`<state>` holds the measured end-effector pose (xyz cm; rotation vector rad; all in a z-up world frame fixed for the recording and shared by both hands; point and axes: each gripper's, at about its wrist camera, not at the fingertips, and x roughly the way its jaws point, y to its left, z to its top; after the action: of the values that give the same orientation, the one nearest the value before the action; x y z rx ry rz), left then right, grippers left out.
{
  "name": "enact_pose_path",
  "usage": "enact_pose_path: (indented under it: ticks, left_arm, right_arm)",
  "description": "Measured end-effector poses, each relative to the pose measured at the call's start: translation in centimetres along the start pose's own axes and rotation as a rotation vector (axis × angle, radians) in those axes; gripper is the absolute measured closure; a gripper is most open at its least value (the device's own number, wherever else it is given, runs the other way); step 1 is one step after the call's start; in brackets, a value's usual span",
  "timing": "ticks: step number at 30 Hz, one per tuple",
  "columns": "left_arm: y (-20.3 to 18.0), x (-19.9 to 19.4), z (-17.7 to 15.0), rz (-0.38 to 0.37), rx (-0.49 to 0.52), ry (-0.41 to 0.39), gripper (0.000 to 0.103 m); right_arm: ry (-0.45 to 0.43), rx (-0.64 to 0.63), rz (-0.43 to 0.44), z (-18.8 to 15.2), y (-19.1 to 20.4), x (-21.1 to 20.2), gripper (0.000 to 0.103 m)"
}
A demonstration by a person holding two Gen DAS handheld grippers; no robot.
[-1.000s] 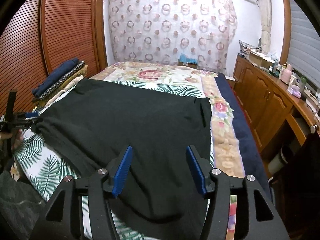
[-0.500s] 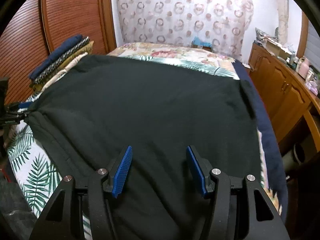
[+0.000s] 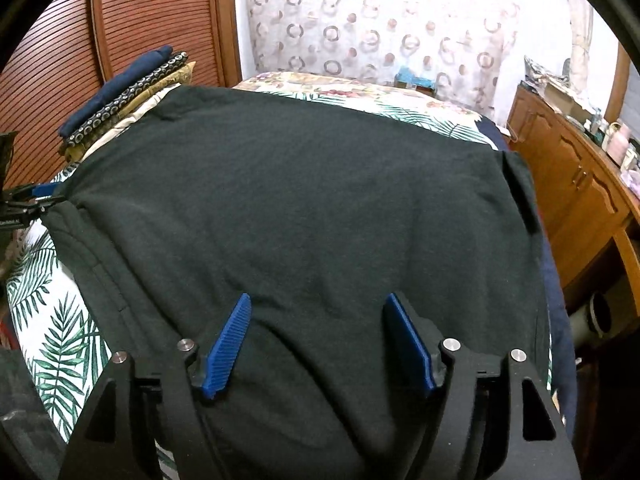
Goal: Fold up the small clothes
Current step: 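Press the folded shirt flat with the open right gripper, then grasp the black shirt edge with the left gripper, fold it over, release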
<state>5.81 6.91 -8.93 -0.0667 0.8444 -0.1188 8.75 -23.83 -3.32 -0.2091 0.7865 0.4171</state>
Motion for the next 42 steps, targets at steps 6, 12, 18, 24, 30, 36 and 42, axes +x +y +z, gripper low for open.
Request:
enact_pose_path:
  ticks: [6,12,18,24,30,36,42]
  left_arm:
    - [1.5,-1.0,-0.3,-0.047,-0.057,-0.001,0.025]
    - [2.0,-1.8,-0.6,-0.089,-0.080,-0.031,0.050]
    - [1.5,-1.8,-0.5,-0.085,-0.070,-0.043,0.060]
    - [1.8,-1.0,-0.5,-0.065,-0.077,-0.004,0.060]
    - [1.2,-0.8,-0.6,-0.070,-0.052,-0.011,0.079]
    - [0.6,-2.8,1.1,-0.121,-0.090,-0.121,0.093]
    - [-2.8,-5.9,4.6,-0.173,-0.021,-0.236,0.094]
  right_arm:
    - [-0.005,0.004,-0.002,-0.3,0.1,0.0,0.030]
    - [-0.005,0.003,-0.002,-0.4,0.2,0.1,0.030]
    - [-0.005,0.003,-0.001,-0.4,0.2,0.1,0.030]
    - [-0.006,0.002,-0.001,-0.4,0.2,0.1,0.030]
    - [-0.005,0.002,-0.002,-0.3,0.4,0.2,0.030]
    - [-0.005,0.002,-0.004,-0.4,0.5,0.2,0.030]
    - [-0.006,0.002,-0.004,-0.4,0.5,0.2,0.030]
